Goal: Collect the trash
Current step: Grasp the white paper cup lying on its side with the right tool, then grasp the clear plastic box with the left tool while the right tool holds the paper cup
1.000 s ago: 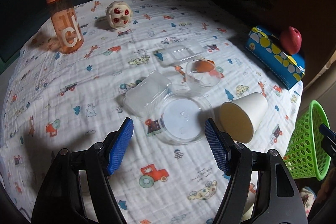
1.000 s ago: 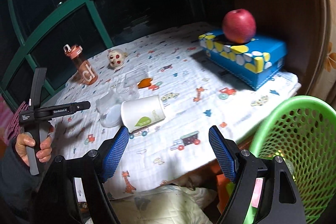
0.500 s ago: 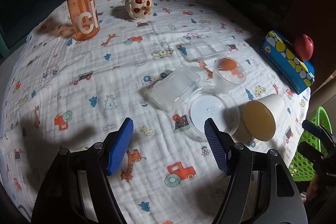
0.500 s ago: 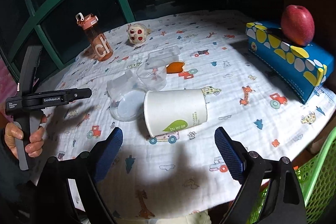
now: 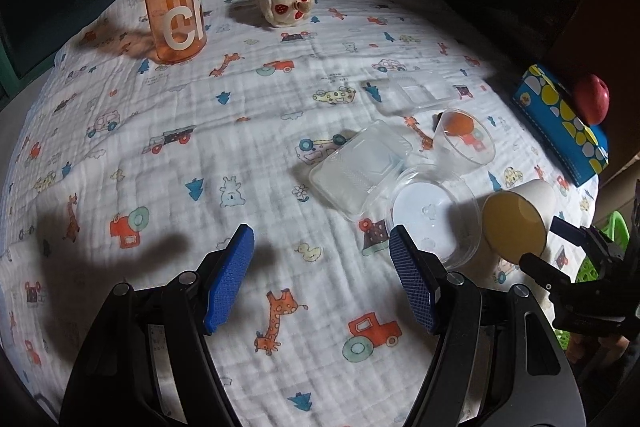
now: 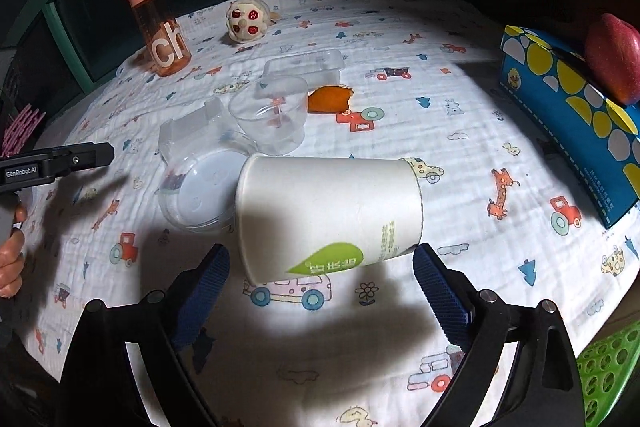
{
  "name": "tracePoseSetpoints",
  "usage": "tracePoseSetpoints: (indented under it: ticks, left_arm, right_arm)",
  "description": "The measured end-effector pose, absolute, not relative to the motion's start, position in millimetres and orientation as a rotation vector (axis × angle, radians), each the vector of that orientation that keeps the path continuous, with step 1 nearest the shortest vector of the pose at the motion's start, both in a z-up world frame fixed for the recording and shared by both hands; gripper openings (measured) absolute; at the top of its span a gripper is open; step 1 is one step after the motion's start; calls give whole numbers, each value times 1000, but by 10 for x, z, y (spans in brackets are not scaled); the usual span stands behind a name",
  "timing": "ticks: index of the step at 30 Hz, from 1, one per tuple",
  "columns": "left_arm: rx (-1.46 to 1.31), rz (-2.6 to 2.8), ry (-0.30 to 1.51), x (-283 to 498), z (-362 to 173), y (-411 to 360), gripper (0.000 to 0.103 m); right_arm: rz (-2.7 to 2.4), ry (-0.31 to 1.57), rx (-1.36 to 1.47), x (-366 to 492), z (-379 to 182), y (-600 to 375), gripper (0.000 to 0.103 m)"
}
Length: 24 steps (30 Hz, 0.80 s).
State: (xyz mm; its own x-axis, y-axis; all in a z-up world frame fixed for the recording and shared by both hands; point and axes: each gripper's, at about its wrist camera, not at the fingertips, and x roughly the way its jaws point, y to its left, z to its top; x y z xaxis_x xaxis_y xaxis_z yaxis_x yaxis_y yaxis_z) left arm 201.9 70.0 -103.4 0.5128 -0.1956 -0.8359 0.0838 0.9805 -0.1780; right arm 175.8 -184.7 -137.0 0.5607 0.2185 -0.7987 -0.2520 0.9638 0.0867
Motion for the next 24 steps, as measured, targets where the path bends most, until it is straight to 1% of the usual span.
tracePoseSetpoints:
  ticks: [5,8,11,20,24]
  left_arm:
    - [-113,-171,1020,2067,-1041,718,70]
    - [-110,-178,1018,2093,-1038,720,70]
    - [-94,-185,1018,2133,-1045,694,74]
    - [-39,-207,1022,2279,-1066,577,75]
    - [-4,-227,1025,2349,-1100,495,75]
  right_arm:
    - [243,920,-124,1826,-1402,-1781,90]
    - [256,932,-106,1887,-1419,-1803,90]
    - [282,938,-98,1916,-1432,-1802,90]
    - [252,968,-127,1955,-1543,-1738,90]
    - [250,976,-123,1941,-1568,-1735,79]
